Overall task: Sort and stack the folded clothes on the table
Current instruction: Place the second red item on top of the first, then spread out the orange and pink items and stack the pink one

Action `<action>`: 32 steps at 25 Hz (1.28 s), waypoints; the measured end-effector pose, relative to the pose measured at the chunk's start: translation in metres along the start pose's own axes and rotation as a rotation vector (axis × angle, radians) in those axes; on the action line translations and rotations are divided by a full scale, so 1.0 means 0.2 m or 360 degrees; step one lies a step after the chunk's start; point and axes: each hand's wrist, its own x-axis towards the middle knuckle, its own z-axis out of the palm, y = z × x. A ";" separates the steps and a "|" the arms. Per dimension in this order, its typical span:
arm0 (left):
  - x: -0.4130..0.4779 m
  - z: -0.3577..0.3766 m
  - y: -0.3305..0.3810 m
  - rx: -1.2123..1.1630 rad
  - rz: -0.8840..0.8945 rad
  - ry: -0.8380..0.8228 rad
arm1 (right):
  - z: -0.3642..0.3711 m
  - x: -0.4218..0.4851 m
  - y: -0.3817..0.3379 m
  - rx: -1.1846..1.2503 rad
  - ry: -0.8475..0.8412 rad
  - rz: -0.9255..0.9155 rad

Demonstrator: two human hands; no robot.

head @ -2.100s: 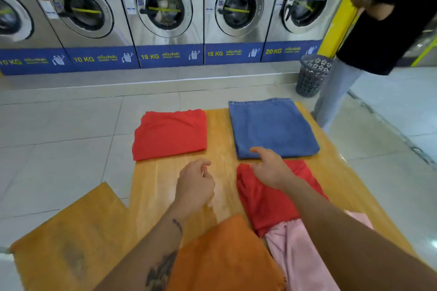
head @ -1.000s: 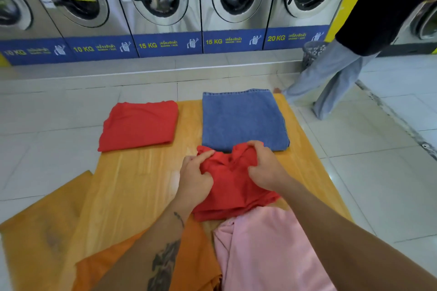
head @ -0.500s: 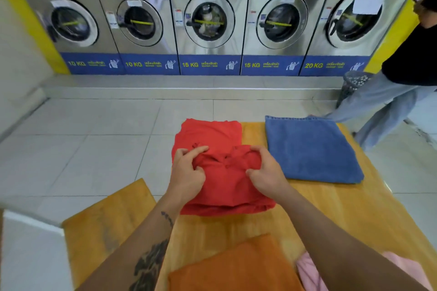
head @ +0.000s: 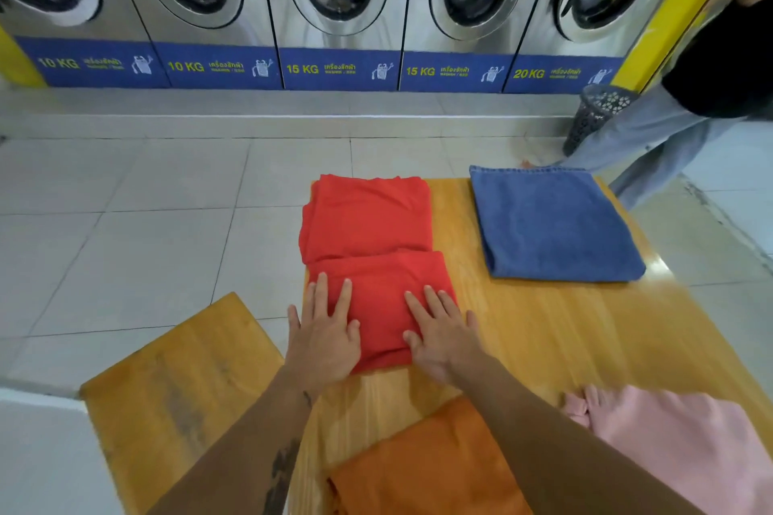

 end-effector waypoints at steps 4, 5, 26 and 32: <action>0.03 -0.01 -0.03 0.0030 0.0026 -0.0050 | -0.06 0.05 0.01 0.0136 -0.0094 -0.0019; 0.03 -0.03 -0.03 0.0010 0.0019 -0.0069 | -0.07 0.05 0.03 0.0207 -0.0068 -0.0048; -1.15 0.25 0.31 0.0170 0.0128 -0.0231 | 0.19 -0.92 0.33 0.0011 -0.0093 0.0035; -1.16 0.15 0.16 0.0304 0.0277 -0.0263 | 0.29 -1.05 0.27 0.0167 -0.0118 -0.0015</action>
